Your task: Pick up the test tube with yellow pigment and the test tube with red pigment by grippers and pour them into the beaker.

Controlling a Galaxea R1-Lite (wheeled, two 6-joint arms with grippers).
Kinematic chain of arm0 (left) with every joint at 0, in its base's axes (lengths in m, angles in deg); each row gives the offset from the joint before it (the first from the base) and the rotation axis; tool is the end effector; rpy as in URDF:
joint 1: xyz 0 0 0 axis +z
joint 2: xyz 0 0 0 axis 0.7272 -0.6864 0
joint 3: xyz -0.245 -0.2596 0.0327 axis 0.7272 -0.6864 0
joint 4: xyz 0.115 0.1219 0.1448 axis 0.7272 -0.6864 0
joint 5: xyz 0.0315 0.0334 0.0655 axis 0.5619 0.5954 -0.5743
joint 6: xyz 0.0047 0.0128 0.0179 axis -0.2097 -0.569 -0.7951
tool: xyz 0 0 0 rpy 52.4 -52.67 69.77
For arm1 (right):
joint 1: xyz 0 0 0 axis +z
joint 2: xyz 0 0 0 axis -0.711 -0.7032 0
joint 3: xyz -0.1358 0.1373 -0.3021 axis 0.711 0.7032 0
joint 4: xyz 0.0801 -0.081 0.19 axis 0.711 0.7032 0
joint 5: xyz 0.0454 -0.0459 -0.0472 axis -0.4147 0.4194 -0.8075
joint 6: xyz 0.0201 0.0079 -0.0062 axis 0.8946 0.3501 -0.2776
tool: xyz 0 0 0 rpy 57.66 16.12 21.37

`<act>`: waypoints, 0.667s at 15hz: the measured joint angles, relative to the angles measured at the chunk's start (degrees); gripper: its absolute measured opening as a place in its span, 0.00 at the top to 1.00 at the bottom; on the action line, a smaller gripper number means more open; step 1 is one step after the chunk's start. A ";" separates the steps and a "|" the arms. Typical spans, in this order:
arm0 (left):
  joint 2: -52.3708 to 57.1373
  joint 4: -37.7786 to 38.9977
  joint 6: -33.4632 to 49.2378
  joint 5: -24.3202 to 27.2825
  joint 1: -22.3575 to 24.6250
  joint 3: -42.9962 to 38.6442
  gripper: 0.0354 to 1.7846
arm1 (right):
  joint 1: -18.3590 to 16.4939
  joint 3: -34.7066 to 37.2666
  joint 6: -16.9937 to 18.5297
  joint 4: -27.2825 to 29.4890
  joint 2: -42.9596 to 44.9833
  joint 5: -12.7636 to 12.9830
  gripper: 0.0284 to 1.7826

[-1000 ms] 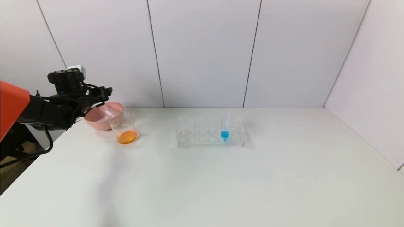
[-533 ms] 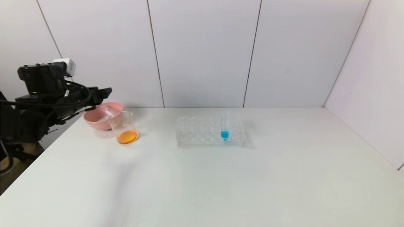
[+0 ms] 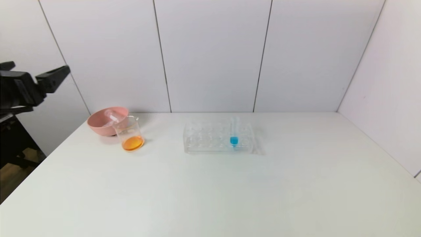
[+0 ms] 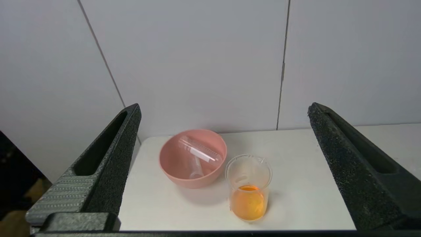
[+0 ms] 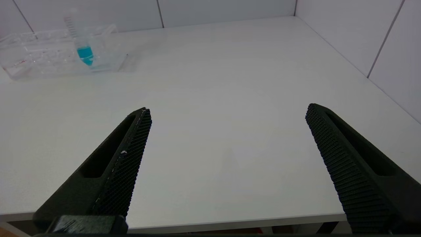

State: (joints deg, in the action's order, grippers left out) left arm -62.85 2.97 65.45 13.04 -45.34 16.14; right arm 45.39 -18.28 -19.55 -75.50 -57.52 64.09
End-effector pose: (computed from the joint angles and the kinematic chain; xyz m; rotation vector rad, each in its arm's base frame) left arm 0.1870 0.0046 0.3298 0.1001 -0.1938 0.0453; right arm -0.0477 -0.0009 0.0760 0.0928 -0.0037 -0.0366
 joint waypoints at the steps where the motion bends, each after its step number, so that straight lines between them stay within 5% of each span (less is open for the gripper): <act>1: 4.56 -1.65 -1.39 -0.23 -0.05 -0.77 0.01 | 0.00 0.00 0.00 -0.02 0.00 0.00 0.04; 10: 46.34 -28.44 -9.16 -1.28 -0.39 -4.74 0.01 | -0.02 0.00 0.00 -0.02 0.00 0.00 0.04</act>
State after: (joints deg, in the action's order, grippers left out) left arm -16.51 -25.47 56.30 11.76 -45.73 11.39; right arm 45.37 -18.28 -19.55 -75.53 -57.52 64.09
